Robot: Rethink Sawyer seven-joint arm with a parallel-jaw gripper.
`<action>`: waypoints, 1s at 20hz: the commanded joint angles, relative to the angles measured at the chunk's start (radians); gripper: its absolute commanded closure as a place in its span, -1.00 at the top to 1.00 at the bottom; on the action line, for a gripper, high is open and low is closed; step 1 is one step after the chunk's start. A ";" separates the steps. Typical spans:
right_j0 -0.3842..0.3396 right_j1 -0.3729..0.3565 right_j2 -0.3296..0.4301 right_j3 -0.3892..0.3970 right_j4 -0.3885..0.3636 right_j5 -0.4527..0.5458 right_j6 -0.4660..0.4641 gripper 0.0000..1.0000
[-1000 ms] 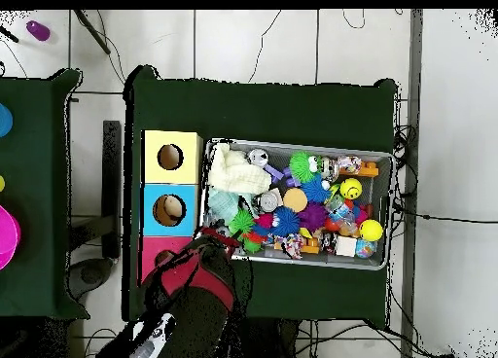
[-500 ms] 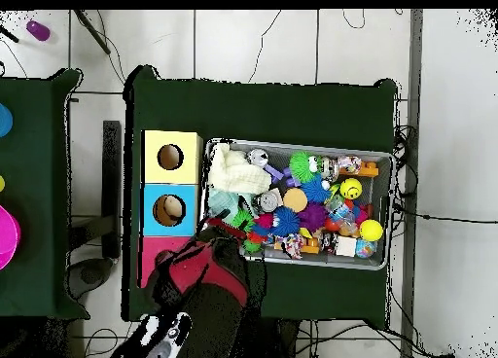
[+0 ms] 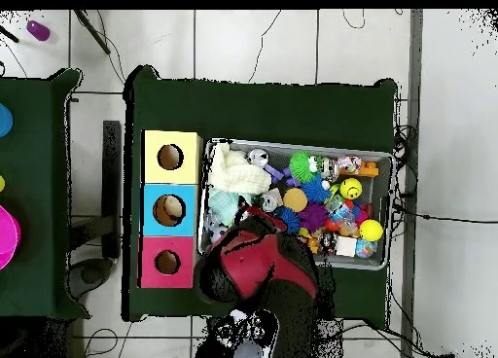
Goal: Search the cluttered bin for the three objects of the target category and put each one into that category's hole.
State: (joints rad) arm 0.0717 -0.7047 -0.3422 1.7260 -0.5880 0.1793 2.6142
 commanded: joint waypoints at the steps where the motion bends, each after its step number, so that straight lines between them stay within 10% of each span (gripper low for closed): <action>1: -0.263 -0.126 0.347 0.156 -0.191 -0.044 -0.287 1.00; 20: -0.148 -0.125 0.299 0.099 -0.271 0.038 -0.136 1.00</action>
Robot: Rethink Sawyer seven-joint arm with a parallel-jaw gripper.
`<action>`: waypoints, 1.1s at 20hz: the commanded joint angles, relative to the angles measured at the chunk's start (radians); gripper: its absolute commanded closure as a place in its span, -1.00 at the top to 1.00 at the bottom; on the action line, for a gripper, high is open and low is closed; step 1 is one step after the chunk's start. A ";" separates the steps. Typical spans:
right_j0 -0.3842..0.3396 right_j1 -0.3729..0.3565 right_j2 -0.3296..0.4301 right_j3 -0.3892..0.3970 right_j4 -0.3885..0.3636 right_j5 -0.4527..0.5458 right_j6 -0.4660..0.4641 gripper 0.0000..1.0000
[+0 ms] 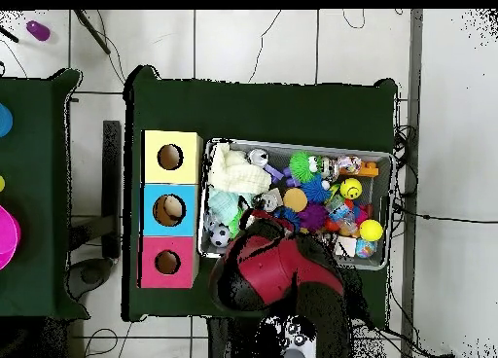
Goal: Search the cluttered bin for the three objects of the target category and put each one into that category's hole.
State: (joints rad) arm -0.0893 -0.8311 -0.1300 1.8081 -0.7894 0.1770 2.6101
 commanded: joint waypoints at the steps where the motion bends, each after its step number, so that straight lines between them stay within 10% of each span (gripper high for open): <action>1: 0.012 0.000 0.087 0.018 -0.068 0.041 -0.131 1.00; 16: -0.102 0.005 0.138 0.048 -0.137 -0.074 -0.116 1.00; 22: -0.037 0.046 0.037 -0.075 -0.165 -0.061 -0.035 1.00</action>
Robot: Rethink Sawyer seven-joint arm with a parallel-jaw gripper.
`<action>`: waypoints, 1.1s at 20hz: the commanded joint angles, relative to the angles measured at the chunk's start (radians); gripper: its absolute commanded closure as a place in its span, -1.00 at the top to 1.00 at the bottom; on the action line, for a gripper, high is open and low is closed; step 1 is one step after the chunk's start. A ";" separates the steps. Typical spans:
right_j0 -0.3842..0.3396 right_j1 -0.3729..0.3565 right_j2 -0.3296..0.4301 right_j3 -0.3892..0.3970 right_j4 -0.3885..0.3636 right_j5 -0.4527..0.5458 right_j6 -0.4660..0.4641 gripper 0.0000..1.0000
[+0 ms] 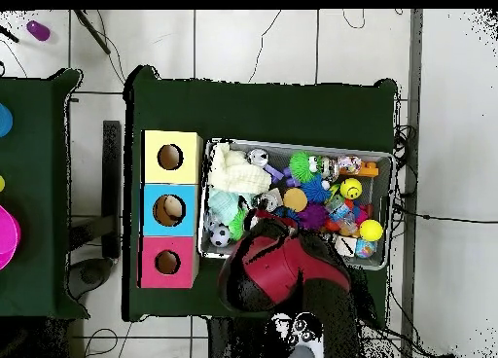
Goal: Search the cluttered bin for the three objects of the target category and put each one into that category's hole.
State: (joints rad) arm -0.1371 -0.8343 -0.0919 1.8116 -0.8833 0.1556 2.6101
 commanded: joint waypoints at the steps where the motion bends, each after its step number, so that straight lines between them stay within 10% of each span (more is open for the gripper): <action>1: 0.070 0.082 -0.082 -0.132 -0.092 -0.064 0.026 1.00; 13: 0.204 0.298 -0.414 -0.254 0.140 -0.374 0.094 1.00; 18: 0.086 0.207 -0.294 -0.137 0.027 -0.350 0.013 1.00; 22: -0.064 -0.047 -0.078 -0.006 -0.137 -0.265 0.044 1.00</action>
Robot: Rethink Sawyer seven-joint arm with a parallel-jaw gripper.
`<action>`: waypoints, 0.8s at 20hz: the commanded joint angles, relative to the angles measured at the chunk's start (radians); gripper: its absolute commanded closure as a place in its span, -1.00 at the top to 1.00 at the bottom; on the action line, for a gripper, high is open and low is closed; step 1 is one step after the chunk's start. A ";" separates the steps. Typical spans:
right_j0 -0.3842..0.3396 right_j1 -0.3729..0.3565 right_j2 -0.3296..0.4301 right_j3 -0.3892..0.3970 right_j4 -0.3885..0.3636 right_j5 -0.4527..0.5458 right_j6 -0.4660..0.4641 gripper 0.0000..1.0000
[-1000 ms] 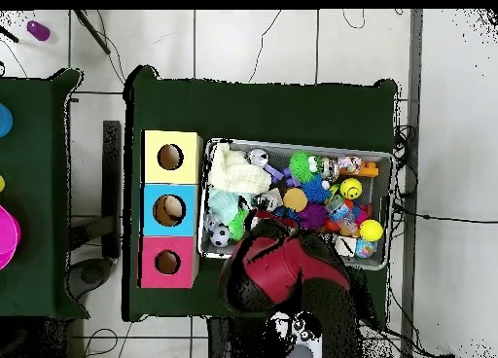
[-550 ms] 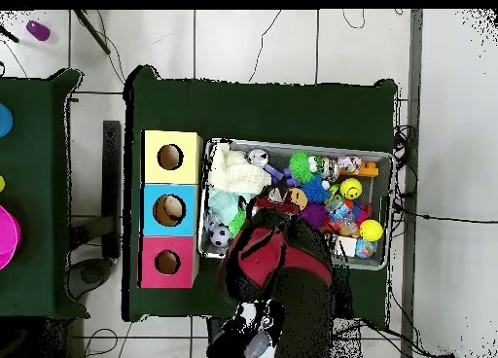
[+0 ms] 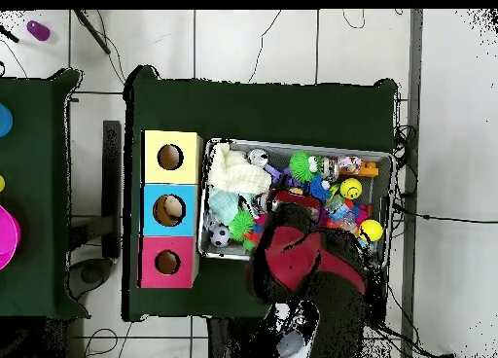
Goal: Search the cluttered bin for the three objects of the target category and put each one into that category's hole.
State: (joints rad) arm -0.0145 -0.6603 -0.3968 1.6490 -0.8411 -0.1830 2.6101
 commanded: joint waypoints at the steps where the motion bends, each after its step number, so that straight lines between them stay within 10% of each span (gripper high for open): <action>1: -0.179 -0.250 0.210 0.170 -0.200 0.051 0.066 1.00; 4: -0.132 -0.254 0.117 0.205 -0.179 -0.021 0.057 1.00; 9: -0.258 -0.319 0.284 0.281 -0.305 -0.025 0.155 1.00; 16: -0.222 -0.319 0.339 0.327 -0.304 -0.015 0.088 1.00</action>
State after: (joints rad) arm -0.2435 -0.9640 -0.2592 1.8527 -1.0975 -0.1820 2.6101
